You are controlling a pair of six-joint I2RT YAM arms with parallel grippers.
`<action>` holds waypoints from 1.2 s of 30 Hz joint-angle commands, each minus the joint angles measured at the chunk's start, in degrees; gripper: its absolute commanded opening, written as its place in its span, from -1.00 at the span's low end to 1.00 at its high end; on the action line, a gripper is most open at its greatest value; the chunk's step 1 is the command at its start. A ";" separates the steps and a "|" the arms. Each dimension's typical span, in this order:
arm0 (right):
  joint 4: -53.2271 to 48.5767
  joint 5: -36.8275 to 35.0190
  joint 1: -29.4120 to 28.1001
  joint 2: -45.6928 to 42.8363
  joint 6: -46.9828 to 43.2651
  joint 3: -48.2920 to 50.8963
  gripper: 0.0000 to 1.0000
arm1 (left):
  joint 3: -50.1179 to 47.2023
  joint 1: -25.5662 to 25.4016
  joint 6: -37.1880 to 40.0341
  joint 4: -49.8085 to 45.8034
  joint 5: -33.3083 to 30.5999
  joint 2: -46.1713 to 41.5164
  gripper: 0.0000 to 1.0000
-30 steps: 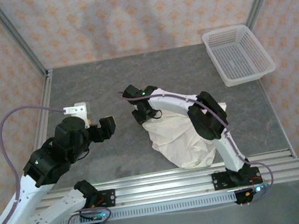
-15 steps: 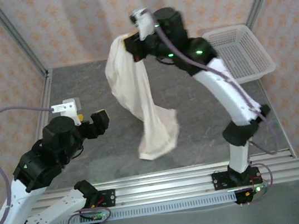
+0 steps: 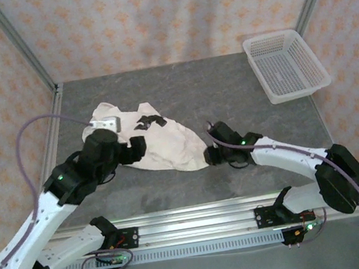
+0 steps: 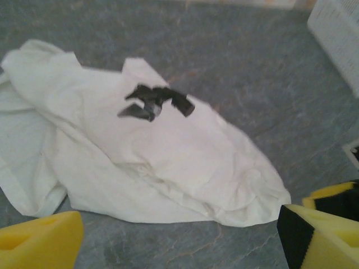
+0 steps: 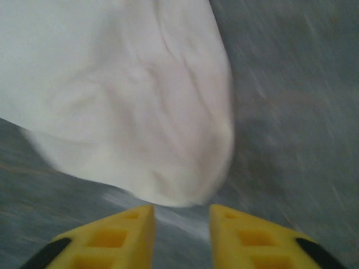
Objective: Fold the inside-out t-shirt
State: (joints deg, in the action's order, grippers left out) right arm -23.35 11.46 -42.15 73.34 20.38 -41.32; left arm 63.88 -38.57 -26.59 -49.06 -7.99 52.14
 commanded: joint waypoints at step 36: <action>26.56 29.27 -4.57 19.57 8.10 -25.14 -1.00 | -19.52 11.86 -18.67 6.70 16.10 -2.21 0.84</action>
State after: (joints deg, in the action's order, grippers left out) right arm -11.18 28.34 -50.13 96.49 14.26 -71.44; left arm 45.47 -27.62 -47.09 -47.31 1.69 47.81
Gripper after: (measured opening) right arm 0.042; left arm 0.926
